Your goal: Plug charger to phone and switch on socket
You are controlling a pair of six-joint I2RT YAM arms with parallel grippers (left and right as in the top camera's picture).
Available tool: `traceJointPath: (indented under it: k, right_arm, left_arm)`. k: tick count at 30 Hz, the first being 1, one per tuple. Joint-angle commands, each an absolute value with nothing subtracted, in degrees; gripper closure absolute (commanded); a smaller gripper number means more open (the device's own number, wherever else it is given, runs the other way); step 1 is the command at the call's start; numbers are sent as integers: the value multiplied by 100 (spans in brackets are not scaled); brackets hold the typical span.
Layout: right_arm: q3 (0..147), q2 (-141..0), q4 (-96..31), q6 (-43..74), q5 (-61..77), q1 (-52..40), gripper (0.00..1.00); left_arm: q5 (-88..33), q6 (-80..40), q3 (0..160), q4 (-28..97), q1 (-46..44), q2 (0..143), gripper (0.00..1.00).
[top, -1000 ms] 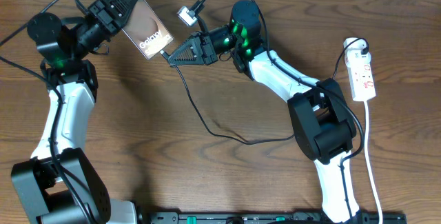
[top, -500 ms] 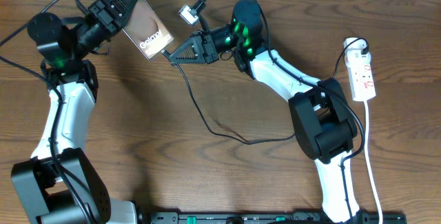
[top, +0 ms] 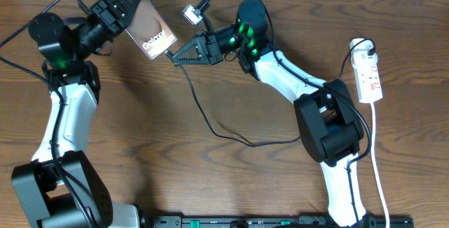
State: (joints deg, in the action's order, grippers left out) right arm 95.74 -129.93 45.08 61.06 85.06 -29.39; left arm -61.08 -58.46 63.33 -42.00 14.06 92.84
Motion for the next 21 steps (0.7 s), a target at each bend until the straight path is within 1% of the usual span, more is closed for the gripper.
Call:
traceJointPath:
  k: [1,8,15,21]
  right_arm:
    - [9579,-13043,4545,6160,8042,-2952,99]
    - [9579,-13043,4611,6292,7813,-2971,99]
    - [9579,-13043,5179,6622,7808,-2971,99]
    - [9579,-13043,5188,6619,7802,-2971,99]
  left_arm:
    - [-6233,-5857,6399,-4254,1302,9177,92]
    - [-6235,-5854,6399,-4252,1249,9177,93]
    - [-6322,-5854,6399,-4252,1245,9177,93]
    - [-6386,-5854,6399,-4252,1245,9177,93]
